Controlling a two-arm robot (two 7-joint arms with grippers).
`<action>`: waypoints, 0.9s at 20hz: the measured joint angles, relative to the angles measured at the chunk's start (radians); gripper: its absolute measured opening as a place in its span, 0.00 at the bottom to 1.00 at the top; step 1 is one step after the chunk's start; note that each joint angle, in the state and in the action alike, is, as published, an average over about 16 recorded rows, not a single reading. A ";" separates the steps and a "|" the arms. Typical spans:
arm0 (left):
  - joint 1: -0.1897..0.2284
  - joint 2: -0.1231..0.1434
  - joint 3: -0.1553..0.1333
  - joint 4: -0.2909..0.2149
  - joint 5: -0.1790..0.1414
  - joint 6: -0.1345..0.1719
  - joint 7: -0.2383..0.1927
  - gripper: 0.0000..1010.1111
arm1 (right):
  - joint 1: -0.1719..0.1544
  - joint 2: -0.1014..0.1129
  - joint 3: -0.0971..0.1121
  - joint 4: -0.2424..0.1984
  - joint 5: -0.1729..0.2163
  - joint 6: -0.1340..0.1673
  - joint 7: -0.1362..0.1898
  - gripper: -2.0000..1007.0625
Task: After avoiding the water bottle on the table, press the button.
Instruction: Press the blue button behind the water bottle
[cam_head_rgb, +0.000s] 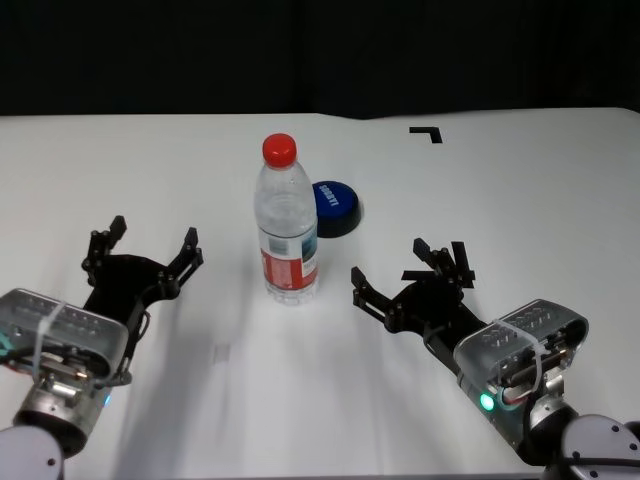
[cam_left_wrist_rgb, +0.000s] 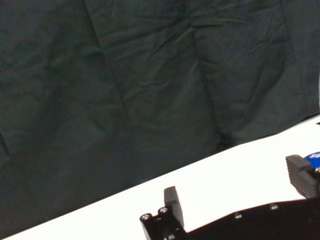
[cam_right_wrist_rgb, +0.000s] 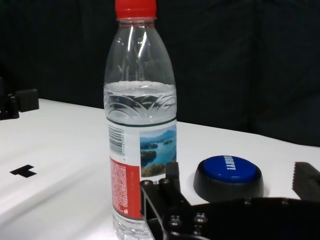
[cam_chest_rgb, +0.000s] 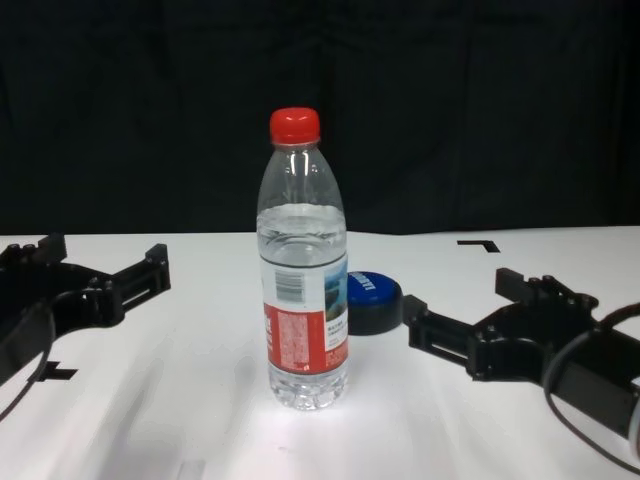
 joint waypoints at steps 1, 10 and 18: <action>0.002 0.000 0.001 -0.002 0.000 0.000 0.000 0.99 | 0.000 0.000 0.000 0.000 0.000 0.000 0.000 1.00; 0.015 -0.005 0.009 -0.015 0.000 0.004 0.000 0.99 | 0.000 0.000 0.000 0.000 0.000 0.000 0.000 1.00; 0.024 -0.011 0.018 -0.020 0.006 0.011 0.006 0.99 | 0.000 0.000 0.000 0.000 0.000 0.000 0.000 1.00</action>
